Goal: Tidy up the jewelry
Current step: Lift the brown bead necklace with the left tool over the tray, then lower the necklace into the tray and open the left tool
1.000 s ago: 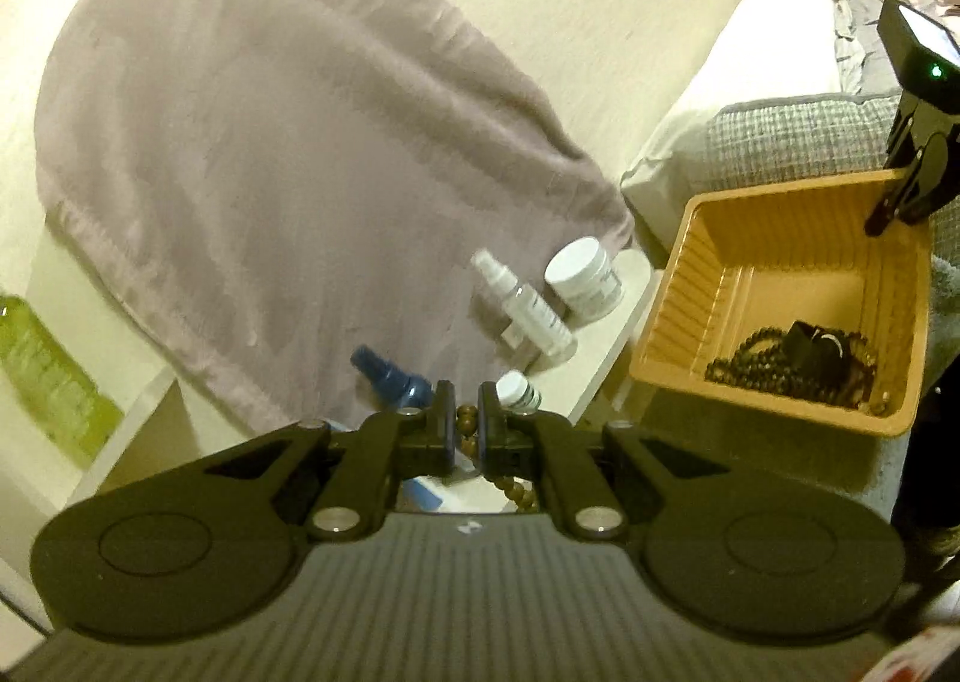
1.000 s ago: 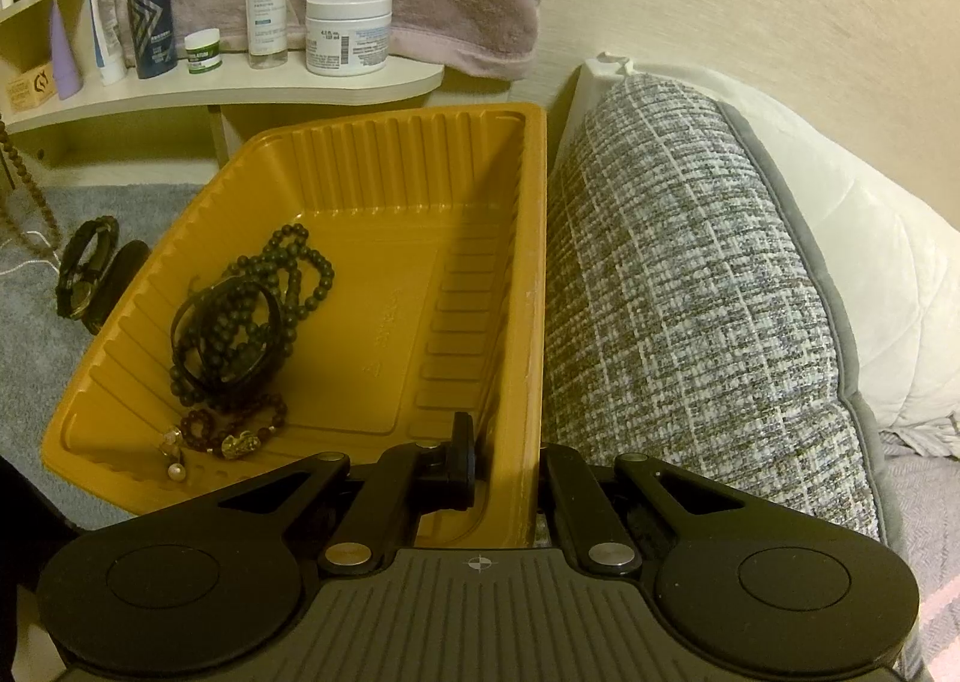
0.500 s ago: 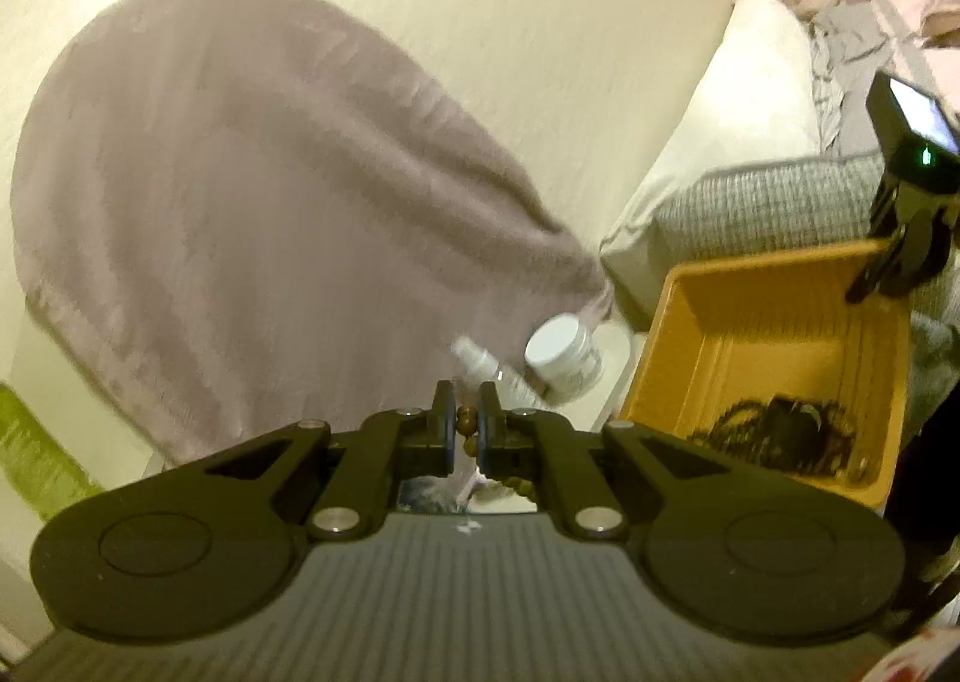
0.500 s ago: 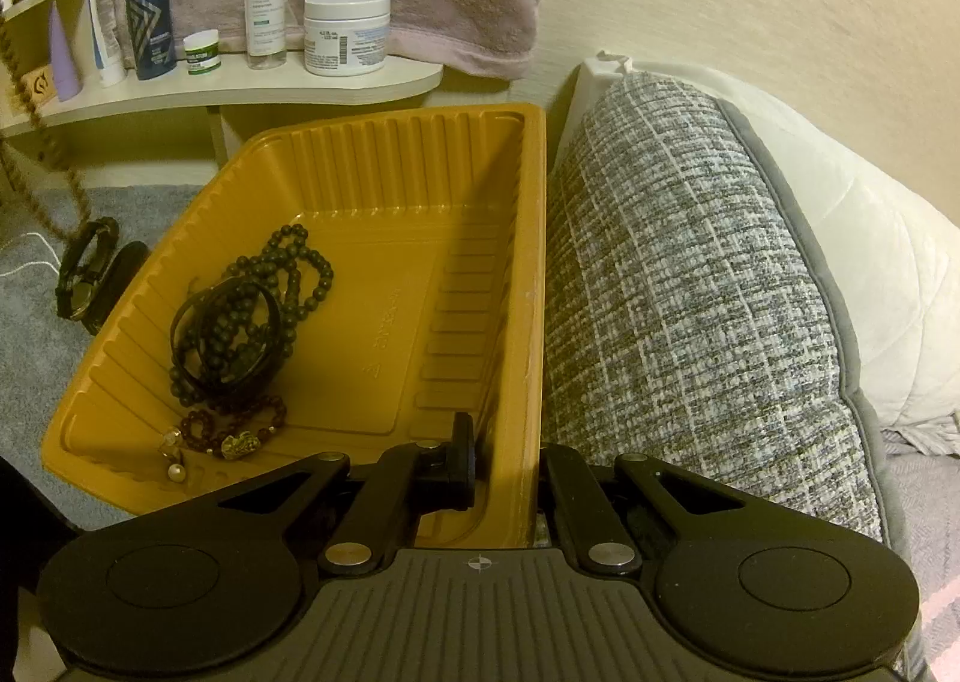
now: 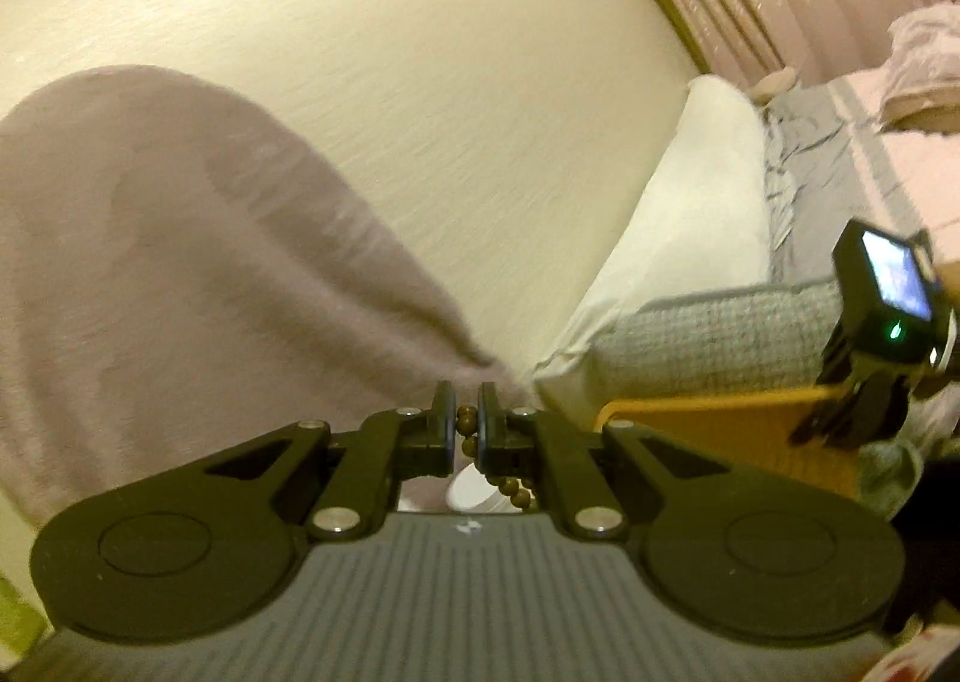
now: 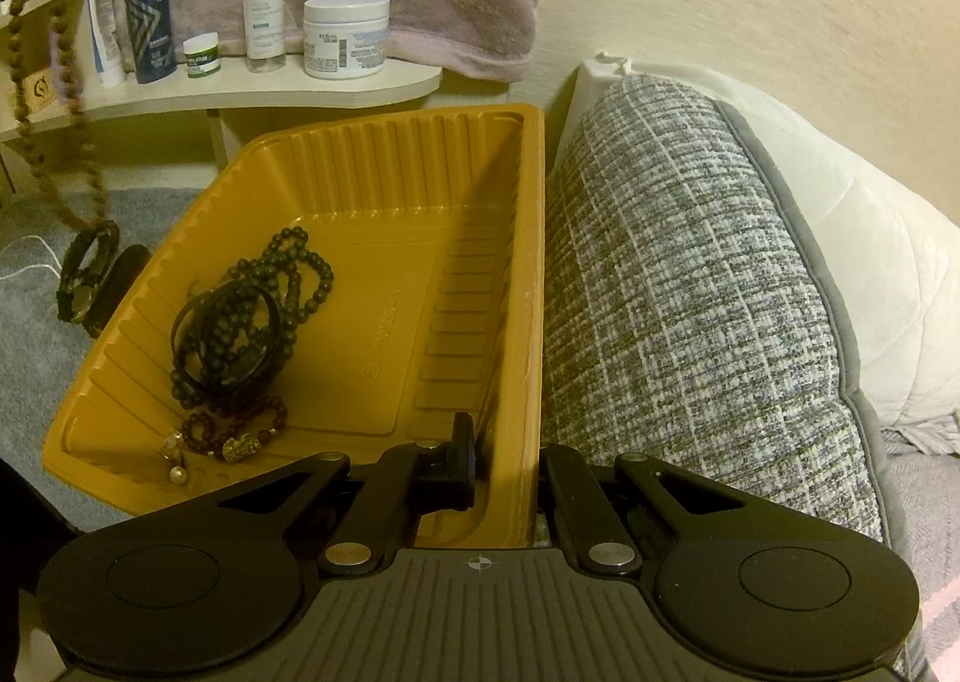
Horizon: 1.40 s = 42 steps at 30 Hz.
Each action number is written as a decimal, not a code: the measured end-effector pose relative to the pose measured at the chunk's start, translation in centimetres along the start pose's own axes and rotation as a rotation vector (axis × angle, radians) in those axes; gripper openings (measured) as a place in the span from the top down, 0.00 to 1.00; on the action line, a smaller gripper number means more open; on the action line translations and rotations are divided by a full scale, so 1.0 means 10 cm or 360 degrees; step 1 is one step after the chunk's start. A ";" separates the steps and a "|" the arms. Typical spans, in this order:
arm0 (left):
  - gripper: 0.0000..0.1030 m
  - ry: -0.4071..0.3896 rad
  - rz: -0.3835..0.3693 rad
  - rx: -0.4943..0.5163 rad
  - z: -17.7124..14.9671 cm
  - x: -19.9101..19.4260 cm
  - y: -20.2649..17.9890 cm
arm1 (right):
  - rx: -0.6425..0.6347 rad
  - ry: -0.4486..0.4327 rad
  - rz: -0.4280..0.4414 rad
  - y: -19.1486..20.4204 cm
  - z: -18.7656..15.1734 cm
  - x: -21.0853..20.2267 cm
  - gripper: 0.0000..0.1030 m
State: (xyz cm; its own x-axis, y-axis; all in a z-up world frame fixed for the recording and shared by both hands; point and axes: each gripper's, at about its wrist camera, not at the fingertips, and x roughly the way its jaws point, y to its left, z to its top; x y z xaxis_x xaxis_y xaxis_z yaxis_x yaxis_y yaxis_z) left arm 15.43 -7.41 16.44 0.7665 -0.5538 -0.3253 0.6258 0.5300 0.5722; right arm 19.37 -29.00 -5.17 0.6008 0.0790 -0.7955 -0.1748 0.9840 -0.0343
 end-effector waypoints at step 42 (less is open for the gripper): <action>0.28 0.0493 -0.0113 -0.0635 -1.32 0.49 -0.54 | 0.0015 -0.0007 0.0002 0.01 -0.04 0.00 0.96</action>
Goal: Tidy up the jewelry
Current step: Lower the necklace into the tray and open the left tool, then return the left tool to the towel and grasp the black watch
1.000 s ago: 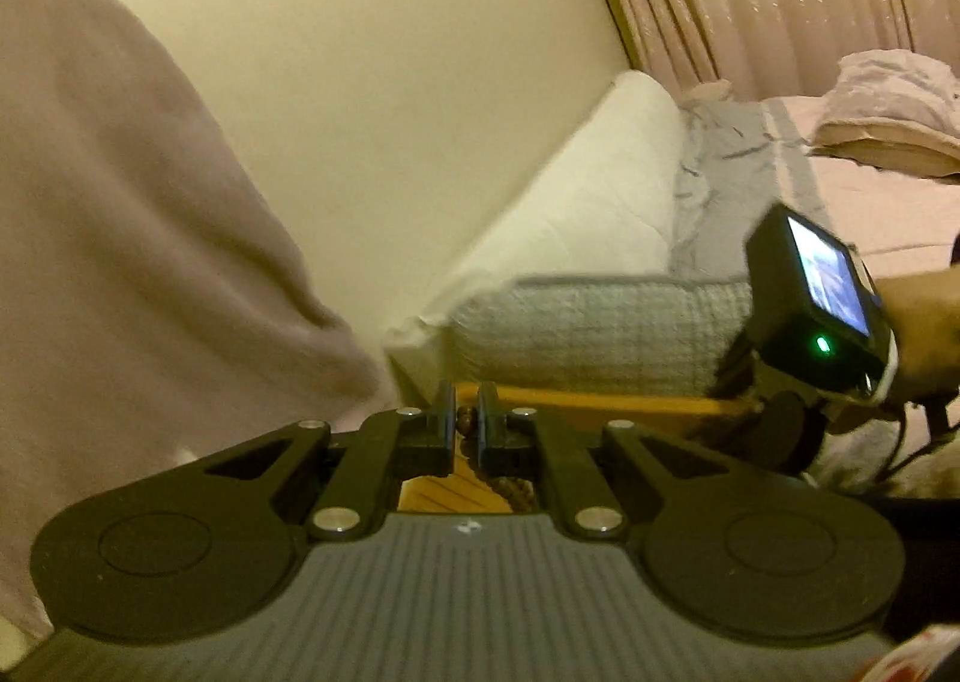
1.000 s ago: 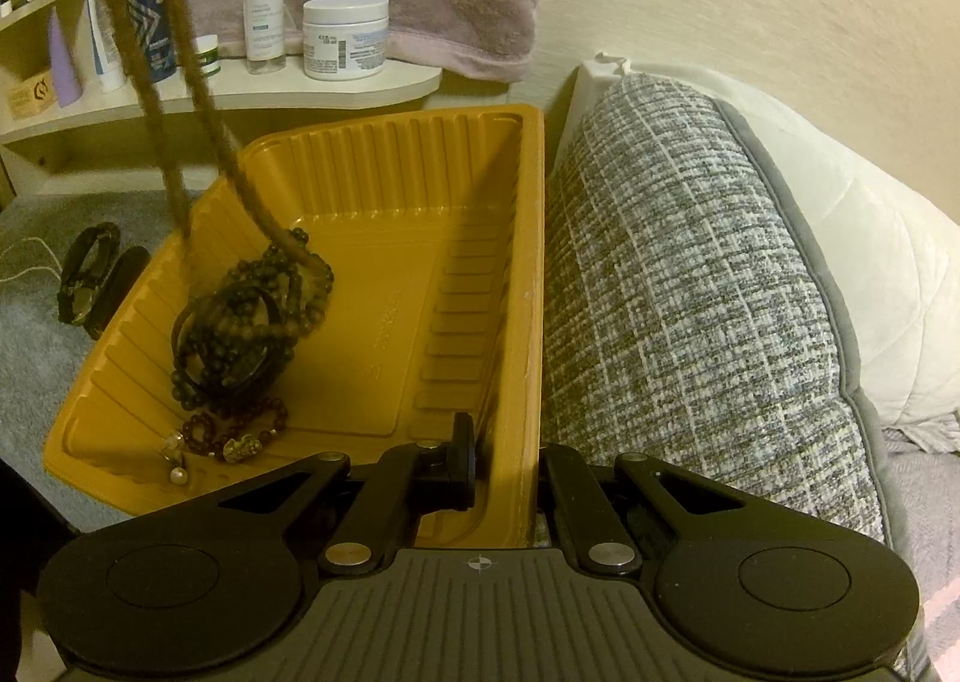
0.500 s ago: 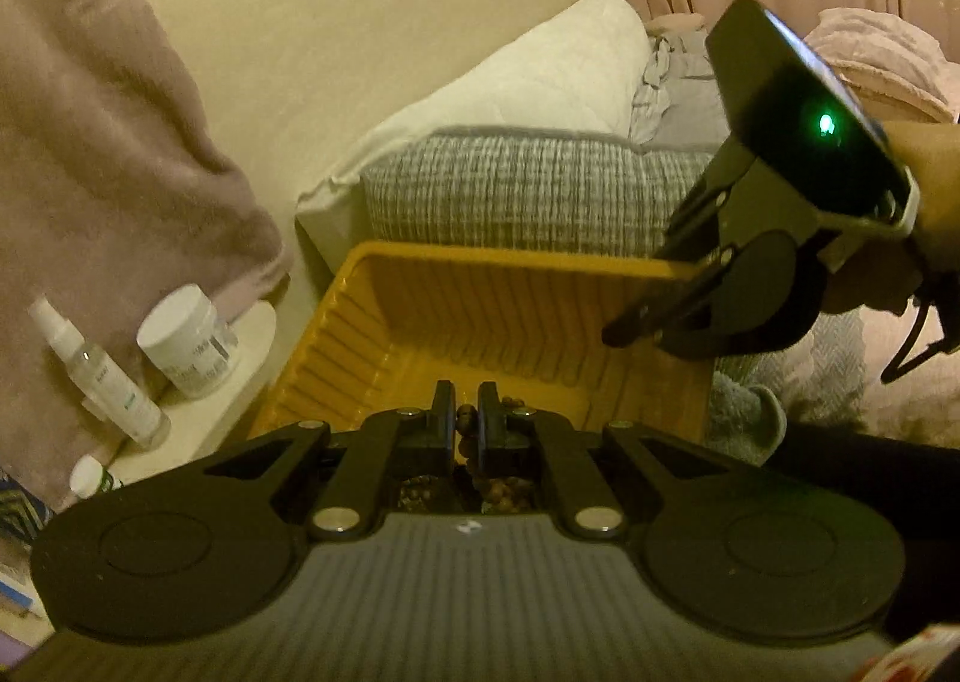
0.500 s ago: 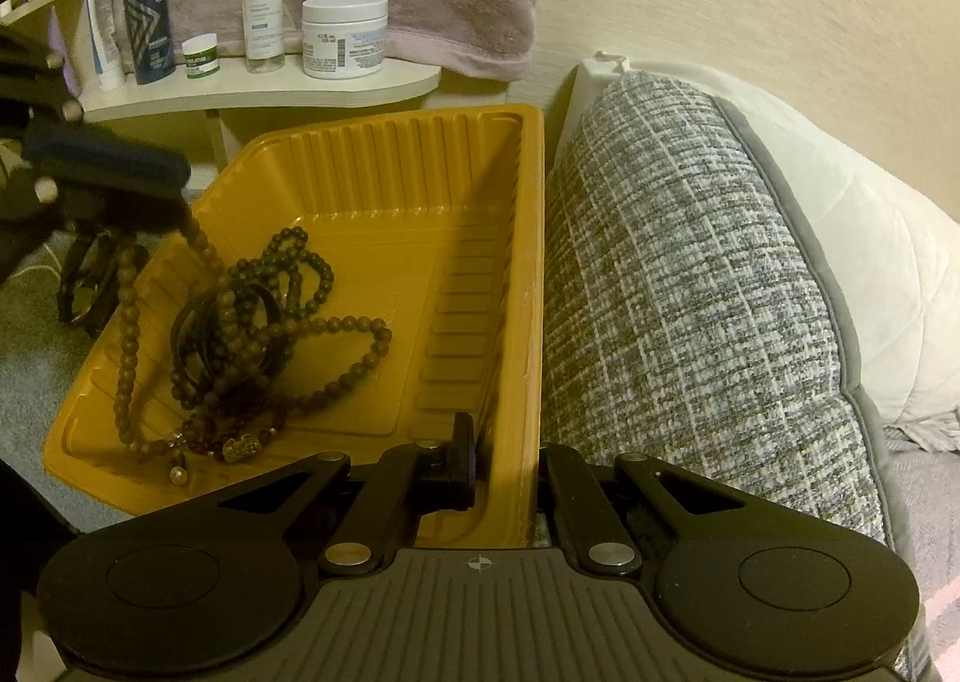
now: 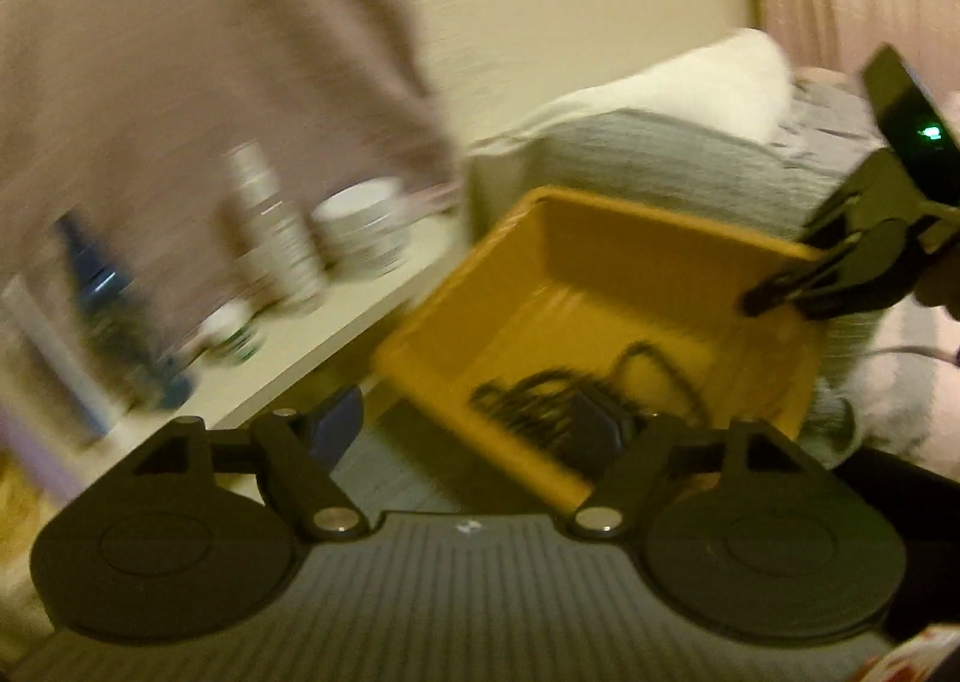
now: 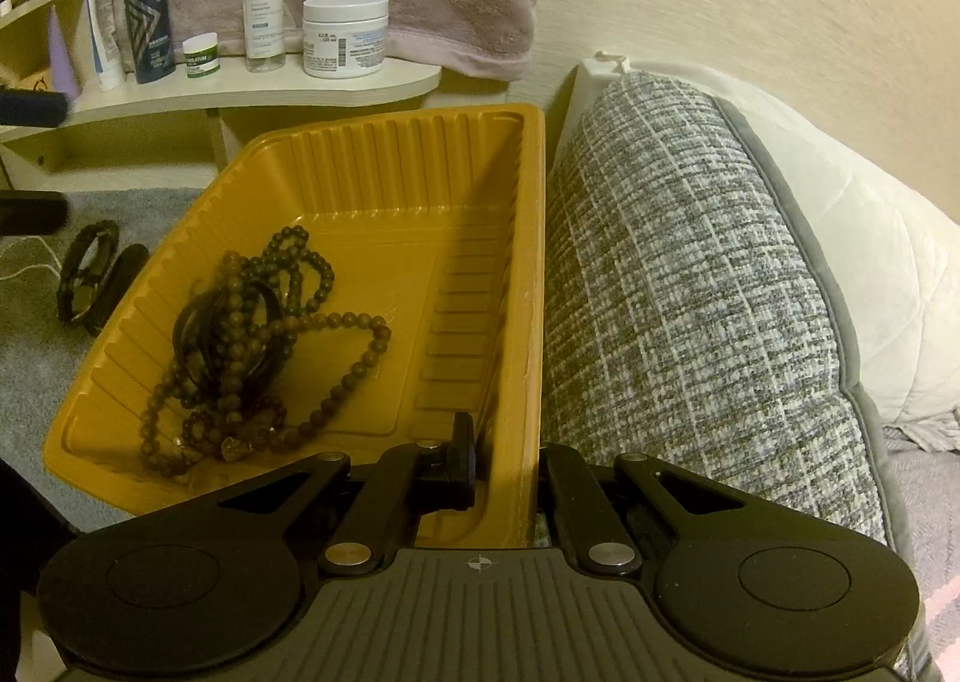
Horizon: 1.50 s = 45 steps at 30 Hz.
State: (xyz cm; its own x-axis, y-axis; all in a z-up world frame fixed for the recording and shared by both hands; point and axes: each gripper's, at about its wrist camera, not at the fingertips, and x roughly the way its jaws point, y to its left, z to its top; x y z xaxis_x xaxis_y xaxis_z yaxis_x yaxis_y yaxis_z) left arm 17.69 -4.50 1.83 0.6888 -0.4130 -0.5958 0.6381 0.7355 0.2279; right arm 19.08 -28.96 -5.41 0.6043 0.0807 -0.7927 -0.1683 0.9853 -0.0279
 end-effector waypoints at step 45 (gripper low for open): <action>0.81 0.0265 0.0464 -0.0807 -0.86 0.51 0.27 | 0.0007 0.0005 0.0000 -0.03 -0.06 0.03 0.96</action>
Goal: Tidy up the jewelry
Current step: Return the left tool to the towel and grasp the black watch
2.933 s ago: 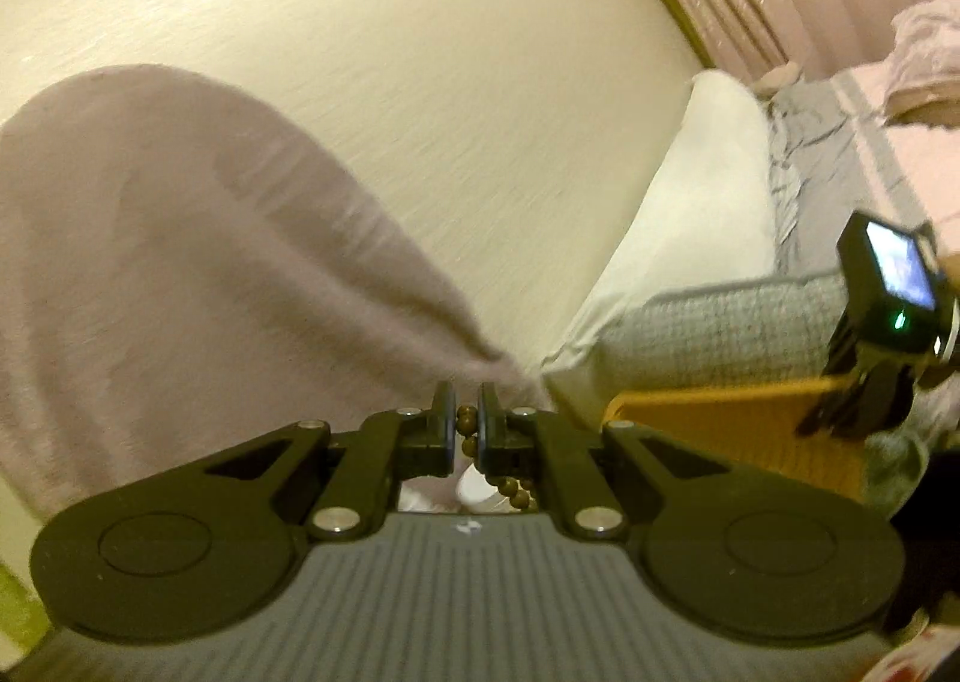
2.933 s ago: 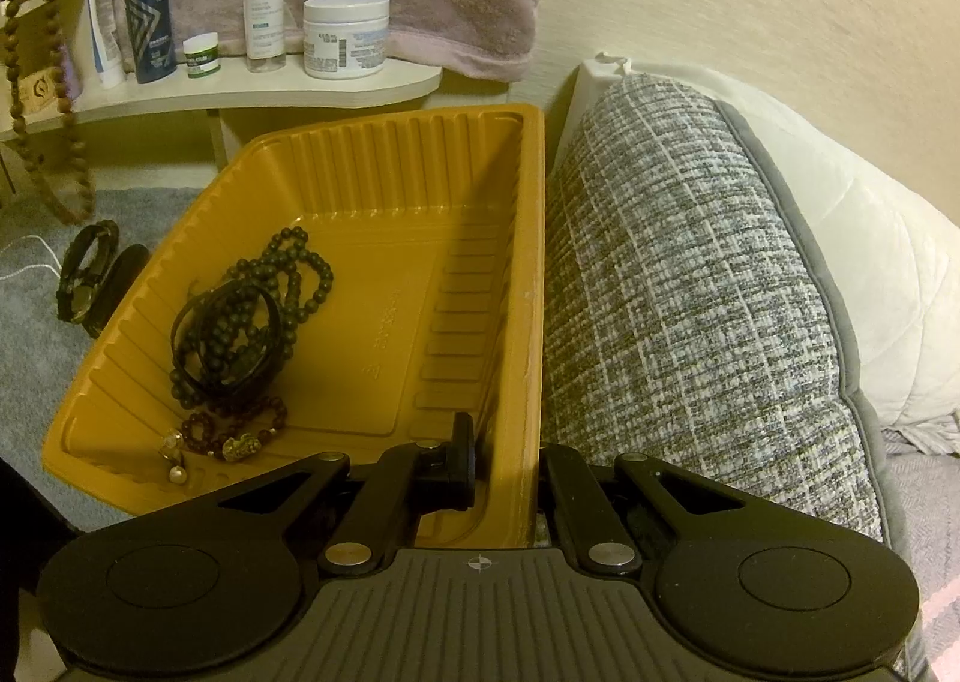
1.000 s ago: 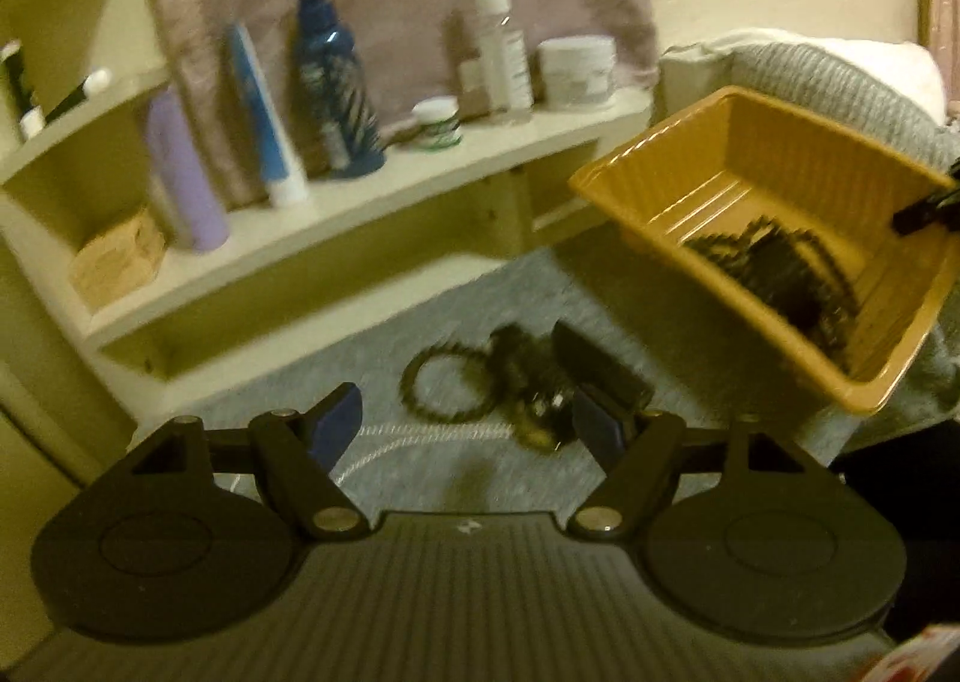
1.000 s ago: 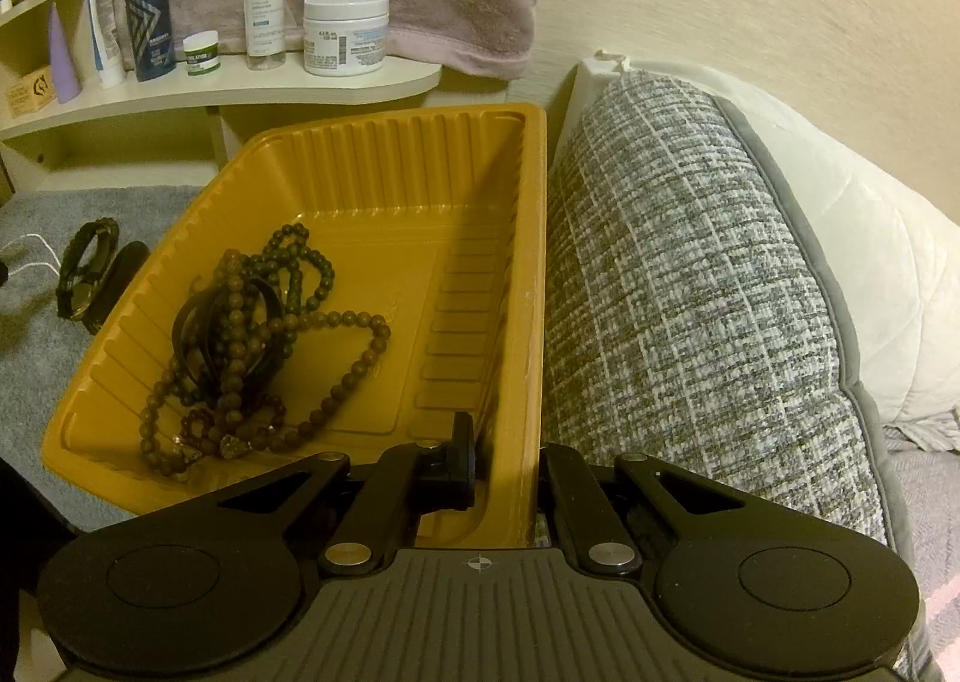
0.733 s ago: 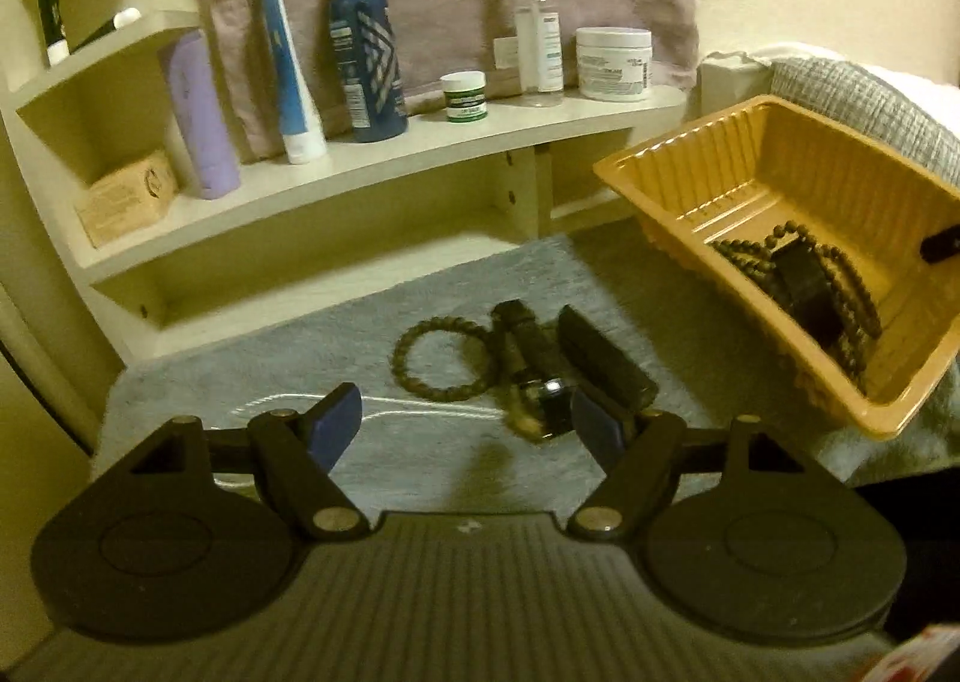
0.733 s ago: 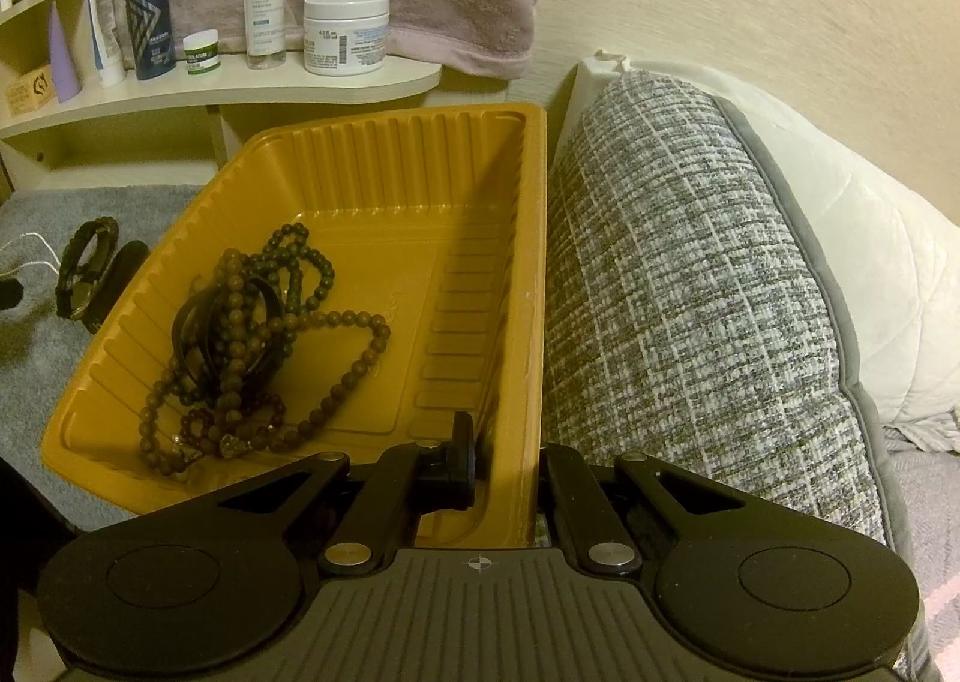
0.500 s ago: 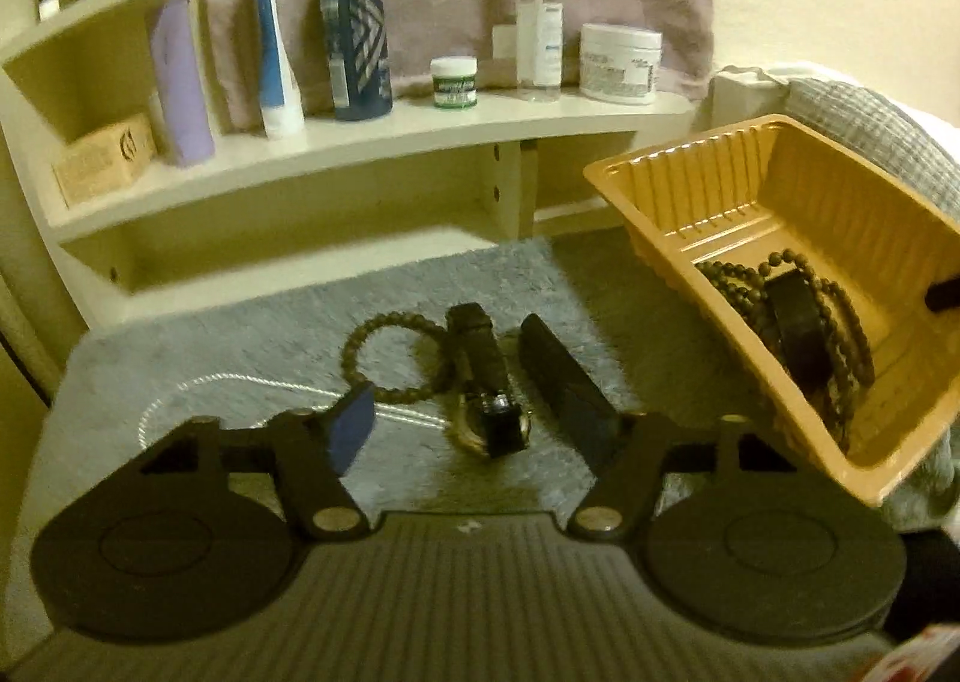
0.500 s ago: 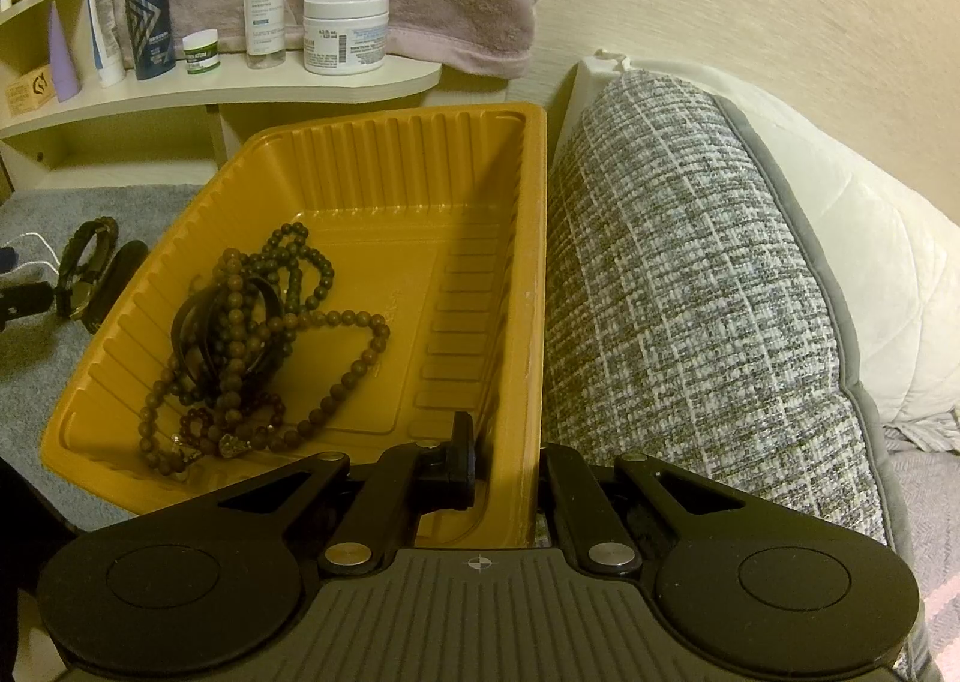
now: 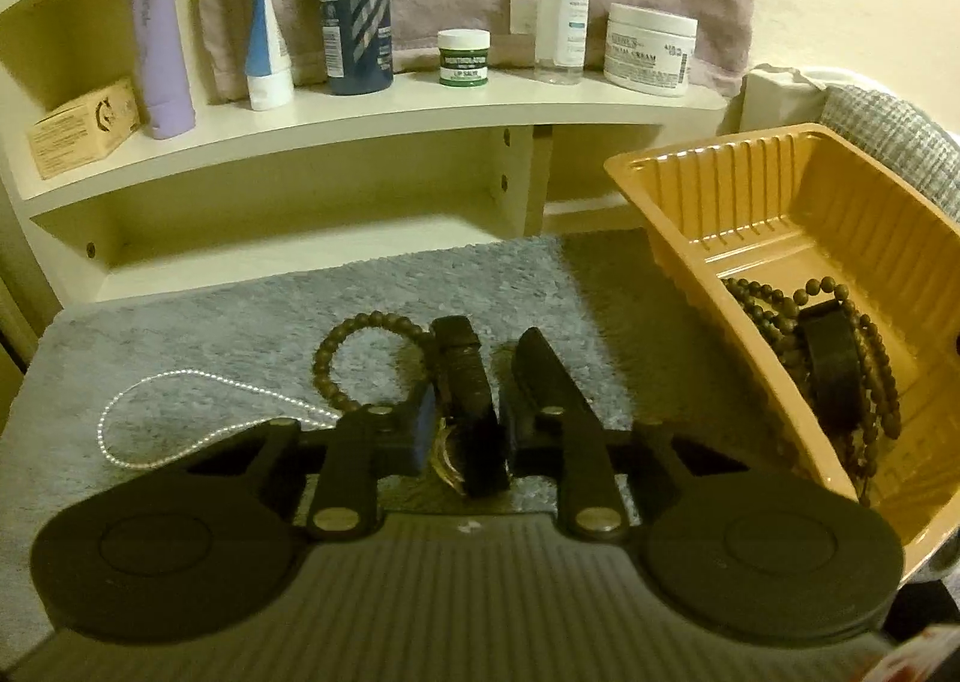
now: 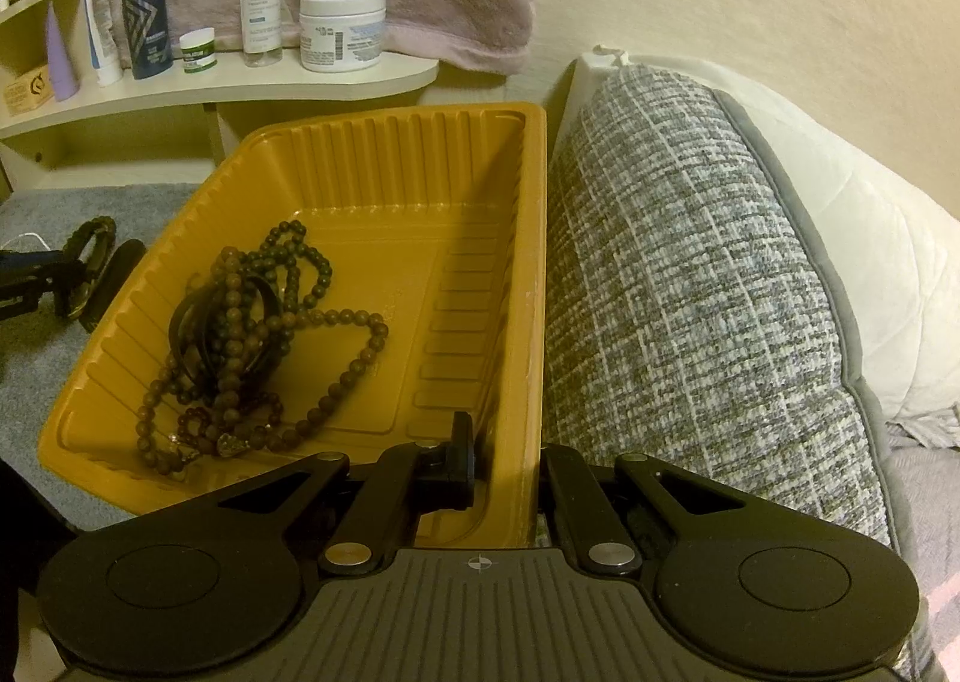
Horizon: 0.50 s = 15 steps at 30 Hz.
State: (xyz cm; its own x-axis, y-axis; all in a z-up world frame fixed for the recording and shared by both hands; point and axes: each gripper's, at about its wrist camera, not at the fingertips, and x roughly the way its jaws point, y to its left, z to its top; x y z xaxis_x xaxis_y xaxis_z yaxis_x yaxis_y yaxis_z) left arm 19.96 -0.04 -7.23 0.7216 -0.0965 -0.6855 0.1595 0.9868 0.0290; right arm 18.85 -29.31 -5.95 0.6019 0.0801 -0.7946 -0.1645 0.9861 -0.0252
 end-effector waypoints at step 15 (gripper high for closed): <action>0.88 -0.0017 -0.0021 0.0021 0.04 -0.06 0.00 | -0.0002 -0.0001 -0.0001 0.00 0.00 0.00 0.96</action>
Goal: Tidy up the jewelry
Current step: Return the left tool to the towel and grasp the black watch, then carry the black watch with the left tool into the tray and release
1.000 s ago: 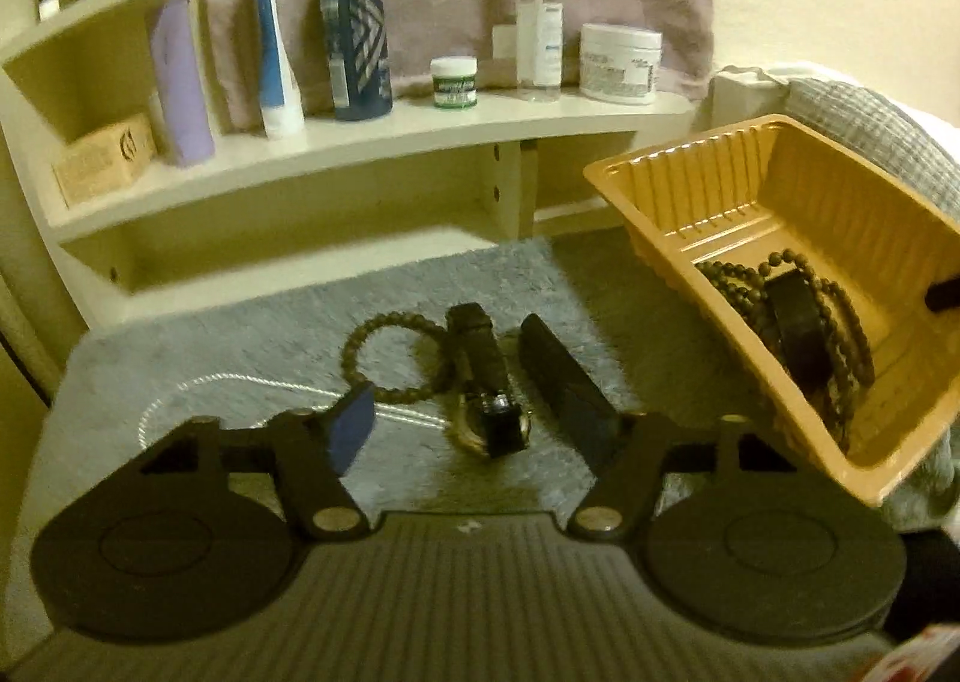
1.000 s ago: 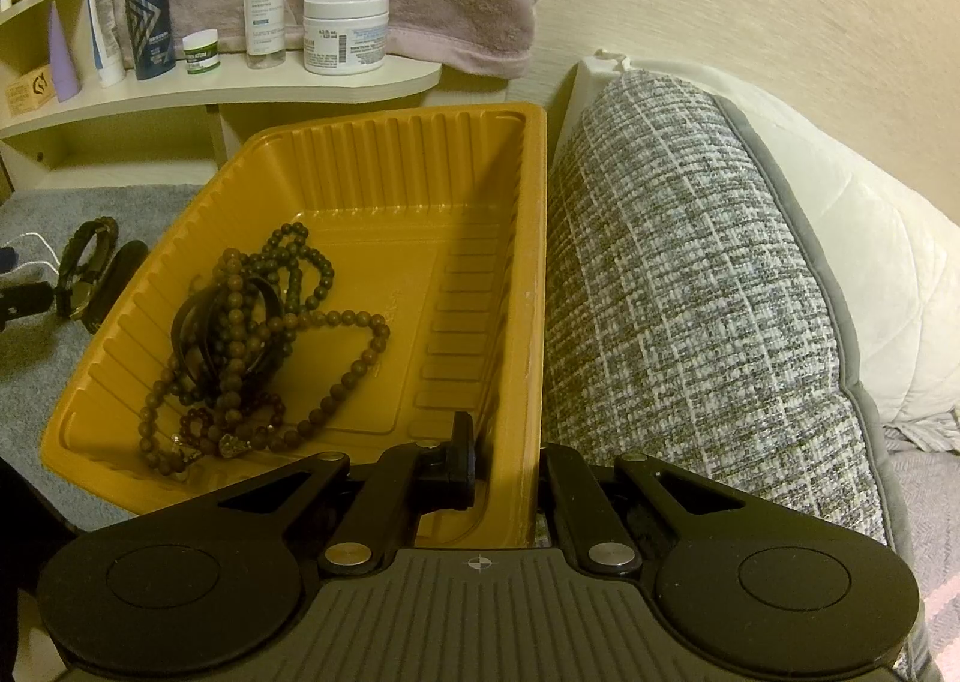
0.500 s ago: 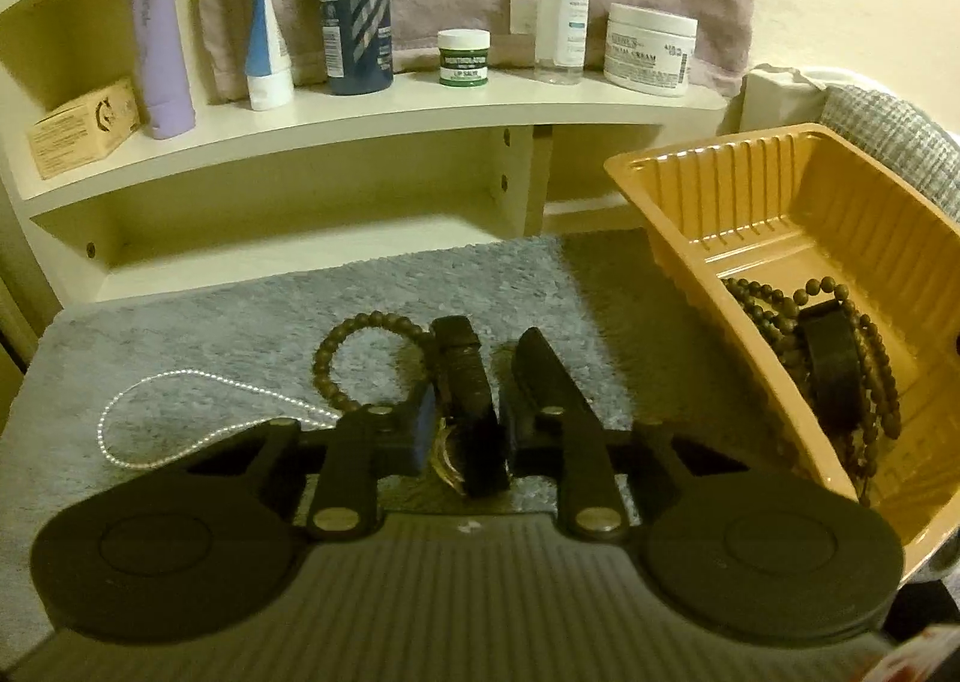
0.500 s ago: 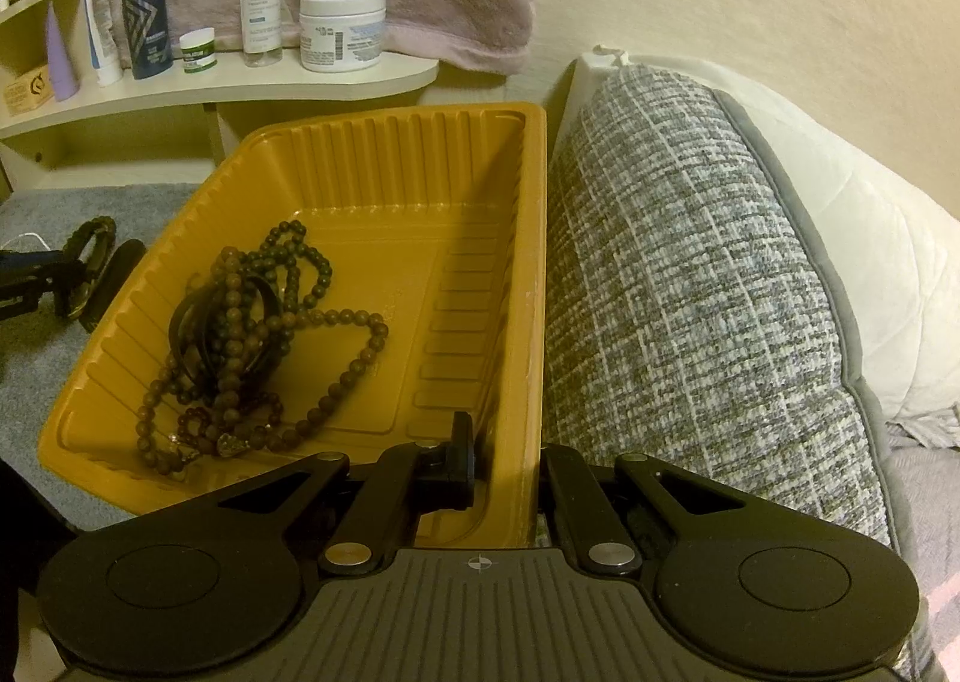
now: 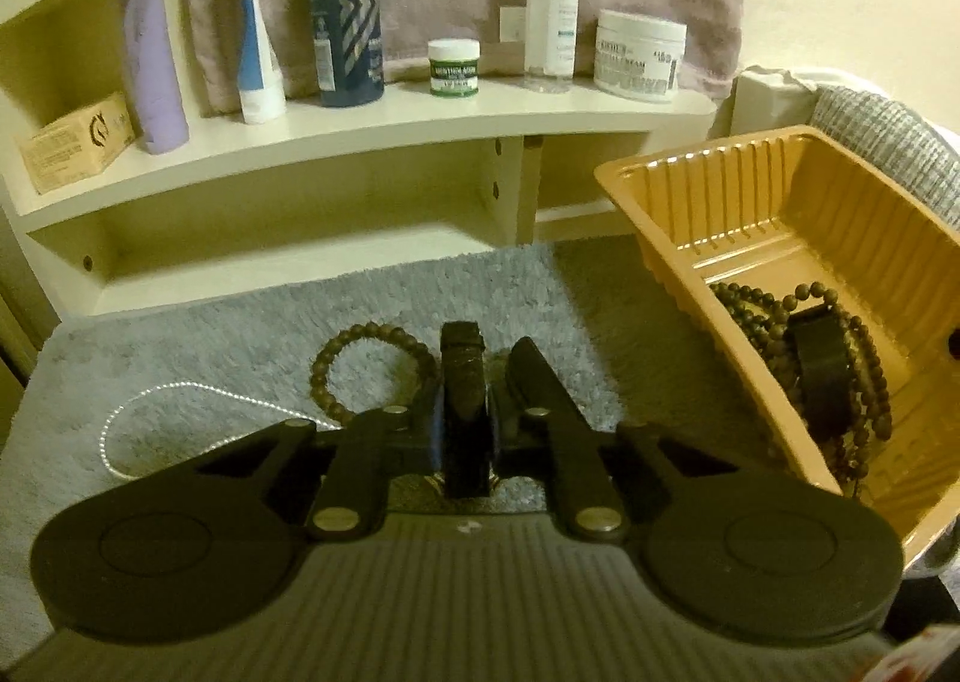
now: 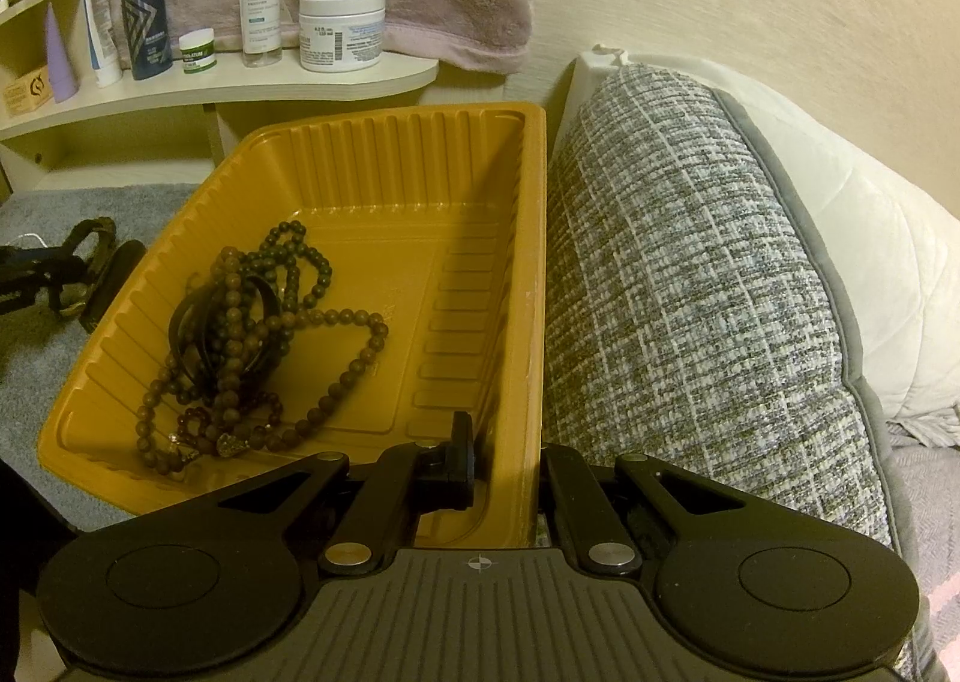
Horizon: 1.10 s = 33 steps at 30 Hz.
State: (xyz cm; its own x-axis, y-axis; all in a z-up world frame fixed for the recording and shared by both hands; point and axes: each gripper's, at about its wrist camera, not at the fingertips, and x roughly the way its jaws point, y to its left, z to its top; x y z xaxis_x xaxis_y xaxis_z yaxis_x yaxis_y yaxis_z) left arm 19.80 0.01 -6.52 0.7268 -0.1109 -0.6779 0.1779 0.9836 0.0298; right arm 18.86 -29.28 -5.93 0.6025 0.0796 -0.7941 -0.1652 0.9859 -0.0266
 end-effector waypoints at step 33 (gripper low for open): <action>0.88 -0.0181 -0.0161 0.0080 0.38 -0.49 -0.31 | -0.0001 -0.0001 -0.0002 0.00 0.00 0.00 0.96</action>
State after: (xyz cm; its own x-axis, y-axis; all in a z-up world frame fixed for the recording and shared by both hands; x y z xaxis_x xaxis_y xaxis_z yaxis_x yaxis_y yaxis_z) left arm 18.21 -3.02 -0.55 0.7735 -0.2273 -0.5916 0.2849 0.9585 0.0042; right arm 18.92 -29.31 -5.93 0.6034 0.0787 -0.7936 -0.1653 0.9858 -0.0279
